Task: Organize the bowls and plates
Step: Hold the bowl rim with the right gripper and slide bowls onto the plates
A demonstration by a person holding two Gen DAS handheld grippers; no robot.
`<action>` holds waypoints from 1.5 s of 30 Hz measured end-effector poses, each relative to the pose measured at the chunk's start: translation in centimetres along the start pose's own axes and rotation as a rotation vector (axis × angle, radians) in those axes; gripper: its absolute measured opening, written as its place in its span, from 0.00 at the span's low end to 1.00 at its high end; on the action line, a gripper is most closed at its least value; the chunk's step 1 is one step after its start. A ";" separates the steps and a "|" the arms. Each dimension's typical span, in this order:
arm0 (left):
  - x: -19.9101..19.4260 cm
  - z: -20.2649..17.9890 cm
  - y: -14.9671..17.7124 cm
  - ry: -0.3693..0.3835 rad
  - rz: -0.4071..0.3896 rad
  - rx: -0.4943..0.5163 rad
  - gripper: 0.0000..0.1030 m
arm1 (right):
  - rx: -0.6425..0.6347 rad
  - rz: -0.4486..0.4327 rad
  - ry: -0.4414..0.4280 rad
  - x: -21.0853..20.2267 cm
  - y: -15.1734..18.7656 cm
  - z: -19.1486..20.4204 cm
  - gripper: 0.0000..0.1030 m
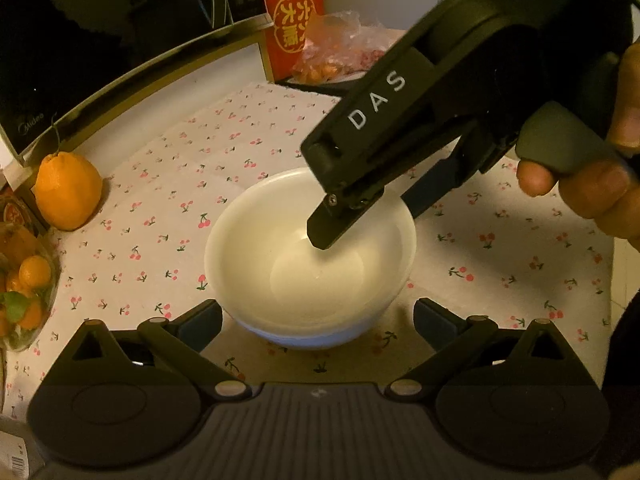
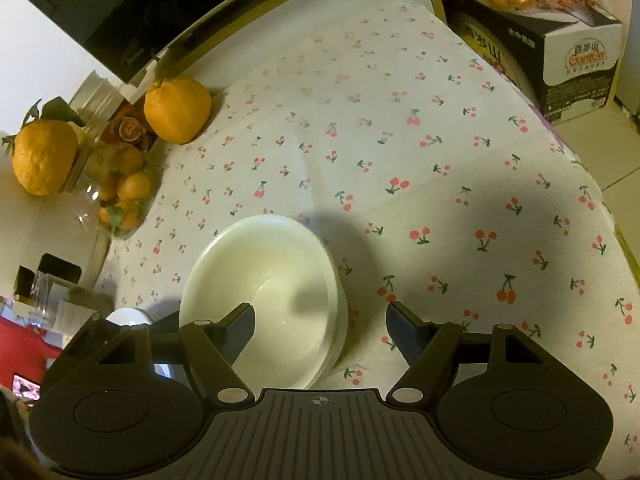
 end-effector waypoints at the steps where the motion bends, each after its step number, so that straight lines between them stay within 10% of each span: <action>1: 0.2 0.0 0.0 -0.003 0.006 -0.001 0.97 | -0.006 -0.002 0.002 0.1 -0.1 0.1 0.71; 13: 1.4 0.1 -0.2 -0.037 0.033 0.015 0.87 | -0.047 0.004 0.052 1.5 0.1 0.7 0.29; 45: -7.6 -0.6 1.2 -0.059 -0.137 -0.036 0.86 | -0.112 -0.097 -0.040 -5.1 1.9 4.0 0.27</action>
Point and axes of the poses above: each gripper's, at about its wrist camera, not at the fingertips, and x roughly the way its jaws point, z to its left, y to its underside, the point moved 2 cm from there along x, roughly the way its jaws point, and after that the axes turned 11 degrees about y, right-handed, at the moved point
